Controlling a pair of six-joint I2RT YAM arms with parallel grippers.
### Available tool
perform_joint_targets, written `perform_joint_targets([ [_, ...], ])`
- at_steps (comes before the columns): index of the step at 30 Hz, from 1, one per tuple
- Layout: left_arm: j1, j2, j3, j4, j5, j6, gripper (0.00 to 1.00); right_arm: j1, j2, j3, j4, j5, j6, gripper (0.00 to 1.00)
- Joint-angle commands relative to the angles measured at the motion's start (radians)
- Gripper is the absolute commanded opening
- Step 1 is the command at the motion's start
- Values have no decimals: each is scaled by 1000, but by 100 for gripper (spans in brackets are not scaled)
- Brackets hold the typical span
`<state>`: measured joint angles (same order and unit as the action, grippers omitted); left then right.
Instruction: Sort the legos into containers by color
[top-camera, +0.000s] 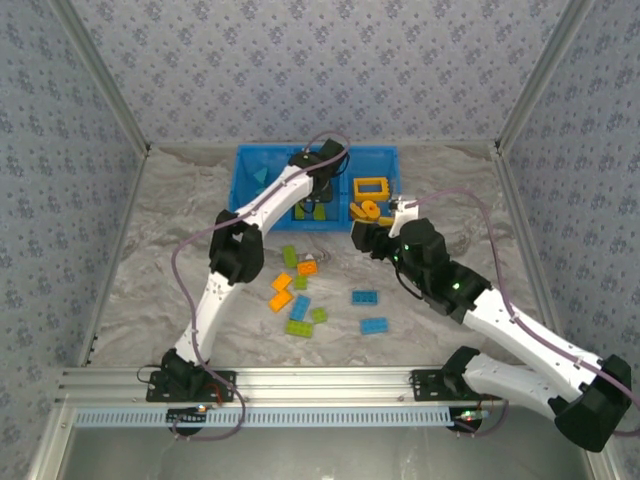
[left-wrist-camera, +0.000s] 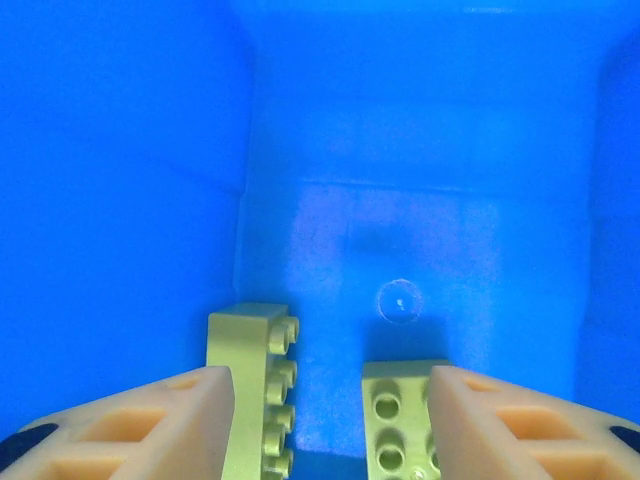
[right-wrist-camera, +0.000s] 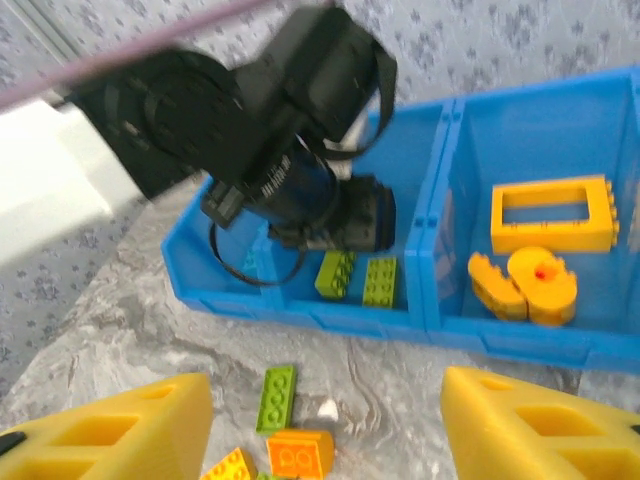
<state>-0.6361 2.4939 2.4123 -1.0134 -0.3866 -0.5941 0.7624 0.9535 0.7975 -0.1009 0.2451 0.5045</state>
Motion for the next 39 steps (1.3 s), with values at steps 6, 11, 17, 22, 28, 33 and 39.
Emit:
perform_joint_targets([
  [6,-33,-297,10,-22,-38,-82,51,150,245,34,-125,80,56,70],
  [11,-45,-537,-219,68,-46,-110,50,183,475,143,-143,44,112,71],
  [17,-65,-995,-738,344,52,-92,51,192,707,297,-199,-29,181,79],
  [22,-90,-1278,-1060,437,131,-108,51,188,849,428,-277,-59,216,81],
  [28,-154,-1463,-1278,406,112,-169,51,174,937,498,-323,-60,216,81],
  [33,-193,-1508,-1320,388,79,-198,50,161,975,514,-325,-47,211,75],
  [39,-205,-1508,-1321,380,68,-197,50,162,1016,548,-311,-68,203,69],
])
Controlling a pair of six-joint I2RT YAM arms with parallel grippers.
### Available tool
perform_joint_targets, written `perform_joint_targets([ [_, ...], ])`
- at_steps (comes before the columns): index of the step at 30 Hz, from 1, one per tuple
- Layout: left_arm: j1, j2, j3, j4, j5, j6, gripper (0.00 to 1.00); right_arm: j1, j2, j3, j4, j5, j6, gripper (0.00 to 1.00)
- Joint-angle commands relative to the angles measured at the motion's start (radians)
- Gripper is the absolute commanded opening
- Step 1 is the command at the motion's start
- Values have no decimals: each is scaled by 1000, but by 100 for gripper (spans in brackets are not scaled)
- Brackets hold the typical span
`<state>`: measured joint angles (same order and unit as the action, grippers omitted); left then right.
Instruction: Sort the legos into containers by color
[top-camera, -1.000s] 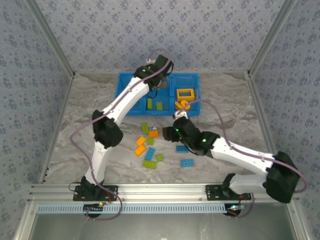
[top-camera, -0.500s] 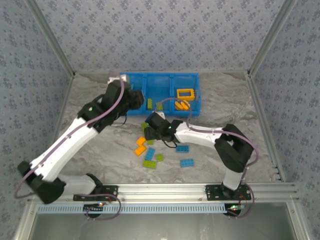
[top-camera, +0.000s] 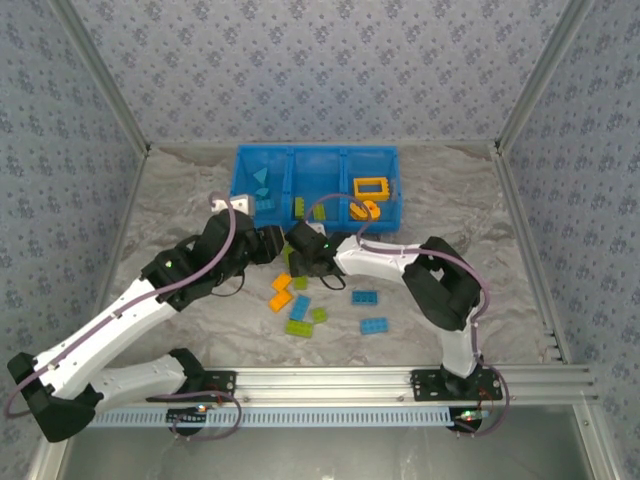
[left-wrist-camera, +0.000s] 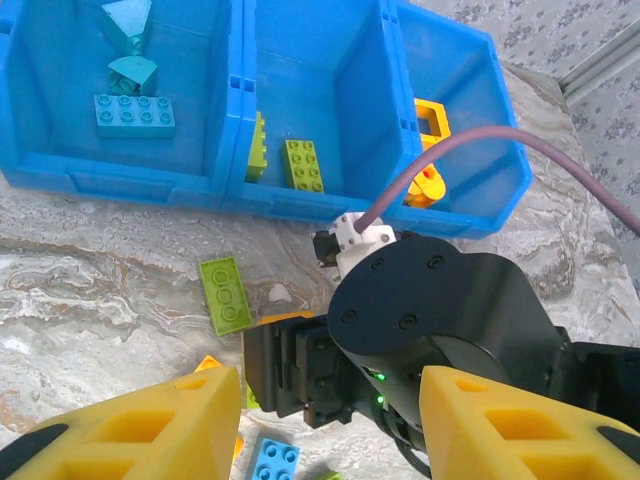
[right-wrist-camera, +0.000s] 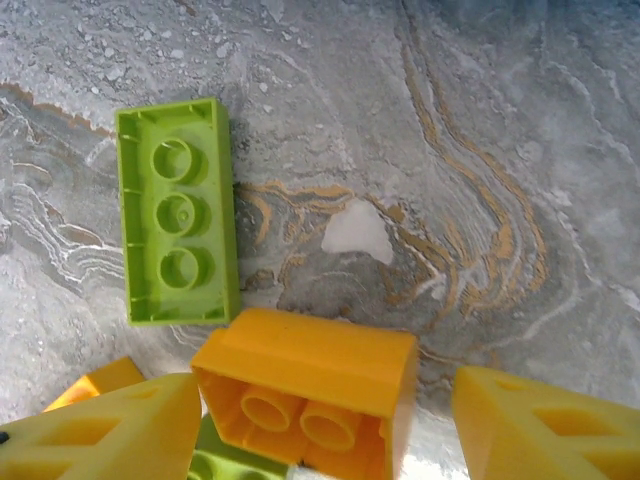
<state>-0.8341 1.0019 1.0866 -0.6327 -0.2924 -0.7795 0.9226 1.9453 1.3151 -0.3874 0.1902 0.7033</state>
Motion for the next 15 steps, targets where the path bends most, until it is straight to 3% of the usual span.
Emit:
perform_joint_targets([
  [1,-7,-17,4,-3,-28,-12,50,4,27,33,-23,-14,4,69],
  [7,-11,-20,-8,1,-29,-18,50,9,41,43,-29,-9,11,73],
  [15,-12,-14,-12,15,-20,-18,49,-6,68,45,-43,-4,17,61],
])
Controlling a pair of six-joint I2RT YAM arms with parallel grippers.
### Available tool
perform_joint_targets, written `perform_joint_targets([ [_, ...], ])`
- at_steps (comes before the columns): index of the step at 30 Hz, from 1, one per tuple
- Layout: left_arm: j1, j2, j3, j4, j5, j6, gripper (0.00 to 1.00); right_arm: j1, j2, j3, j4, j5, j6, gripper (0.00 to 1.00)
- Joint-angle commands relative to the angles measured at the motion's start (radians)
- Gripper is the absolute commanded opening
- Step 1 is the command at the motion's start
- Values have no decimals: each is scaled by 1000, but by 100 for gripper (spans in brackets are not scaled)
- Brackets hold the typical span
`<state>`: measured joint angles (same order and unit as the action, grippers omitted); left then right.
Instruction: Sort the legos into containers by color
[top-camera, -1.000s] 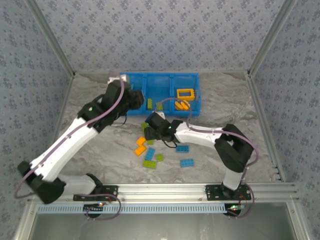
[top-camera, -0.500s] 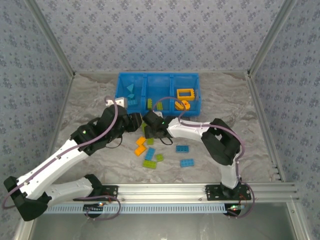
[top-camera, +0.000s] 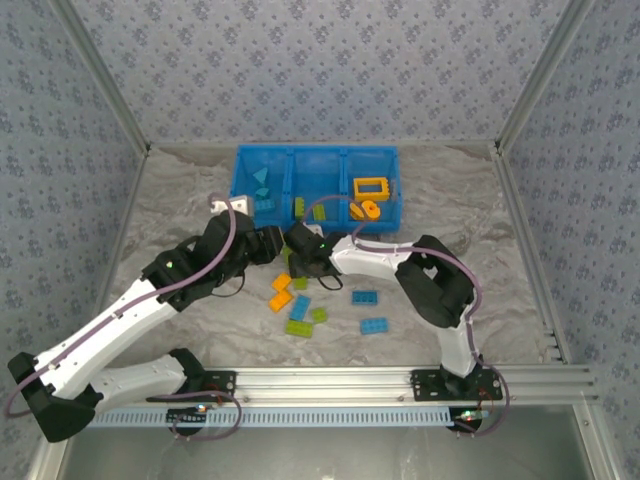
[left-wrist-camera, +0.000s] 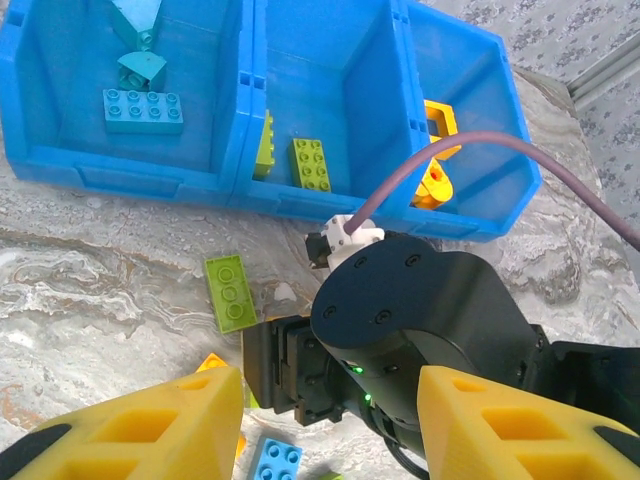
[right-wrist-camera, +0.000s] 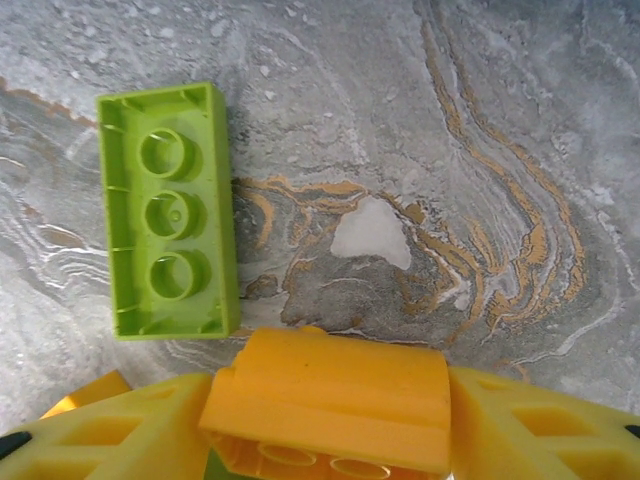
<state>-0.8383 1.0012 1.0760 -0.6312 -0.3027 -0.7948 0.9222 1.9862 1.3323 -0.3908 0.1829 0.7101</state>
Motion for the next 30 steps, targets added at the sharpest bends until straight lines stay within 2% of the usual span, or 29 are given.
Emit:
perform_joint_targets([
  [1,-7,-12,1,14,-8,-2,49,-7,29,28,-38,3,9,60],
  [6,-23,-9,1,27,-9,9,49,-3,-6,17,-40,37,6,51],
  [12,-97,6,-9,104,-3,44,48,-15,-192,-23,-114,166,-38,48],
  [18,-169,59,-27,215,1,66,48,-149,-357,-74,-202,246,-162,48],
  [21,-199,98,-41,289,11,71,48,-264,-348,-56,-206,222,-211,48],
  [25,-232,143,-60,368,6,59,48,-387,-257,23,-190,166,-205,47],
  [30,-250,181,-59,381,5,52,48,-425,-106,204,-231,166,-94,46],
])
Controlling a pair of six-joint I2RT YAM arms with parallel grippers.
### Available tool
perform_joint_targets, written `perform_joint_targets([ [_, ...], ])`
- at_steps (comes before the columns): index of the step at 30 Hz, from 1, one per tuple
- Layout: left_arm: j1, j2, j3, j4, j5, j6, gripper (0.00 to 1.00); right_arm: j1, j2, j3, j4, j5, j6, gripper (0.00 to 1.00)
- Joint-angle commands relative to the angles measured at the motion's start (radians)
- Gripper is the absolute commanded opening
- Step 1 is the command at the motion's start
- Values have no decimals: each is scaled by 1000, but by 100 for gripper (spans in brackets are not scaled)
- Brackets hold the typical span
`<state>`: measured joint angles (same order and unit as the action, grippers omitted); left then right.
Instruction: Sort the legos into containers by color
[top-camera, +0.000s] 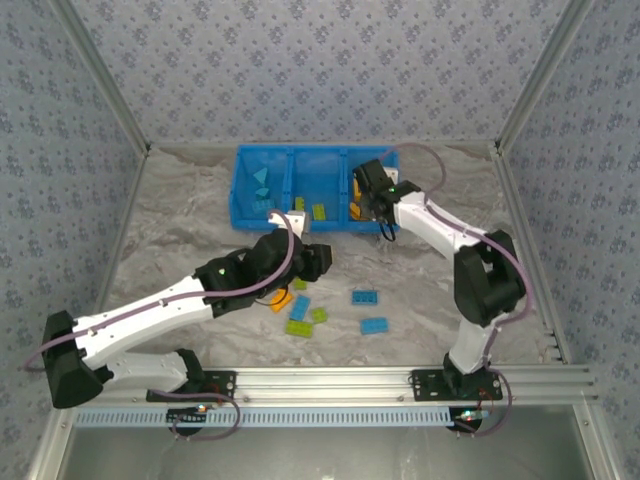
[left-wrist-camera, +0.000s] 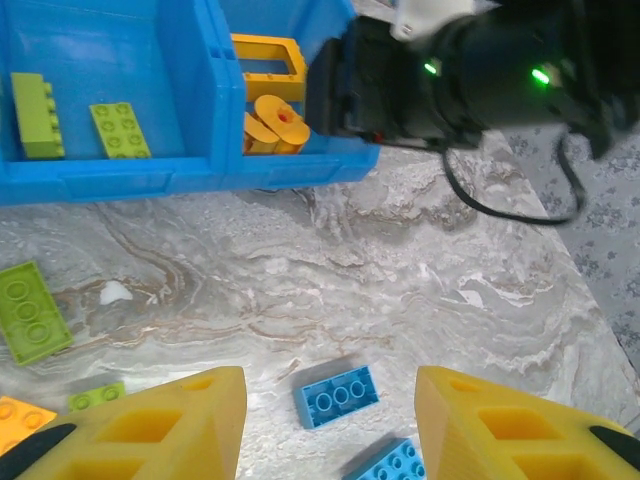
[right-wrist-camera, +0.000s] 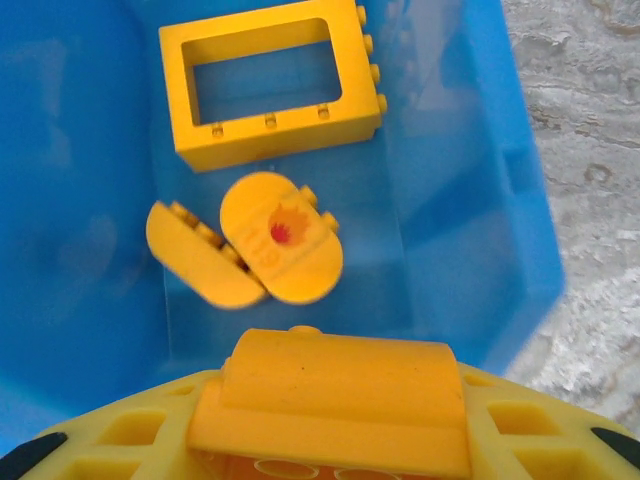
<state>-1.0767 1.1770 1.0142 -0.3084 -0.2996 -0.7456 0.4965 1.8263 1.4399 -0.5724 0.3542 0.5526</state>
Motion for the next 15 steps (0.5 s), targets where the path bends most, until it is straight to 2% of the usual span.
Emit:
perform_joint_targets([
  [1,-14,7,2,58,-1,2,48,-5,84,128,-66,6,109,47],
  [5,-18,1,0,49,-8,-2,48,-34,188,237,-122,32,284,43],
  [10,-23,-4,-2,38,-12,-6,48,-54,254,281,-183,81,543,39],
  [15,-26,-7,7,22,-15,-1,48,-50,321,371,-246,112,655,42],
])
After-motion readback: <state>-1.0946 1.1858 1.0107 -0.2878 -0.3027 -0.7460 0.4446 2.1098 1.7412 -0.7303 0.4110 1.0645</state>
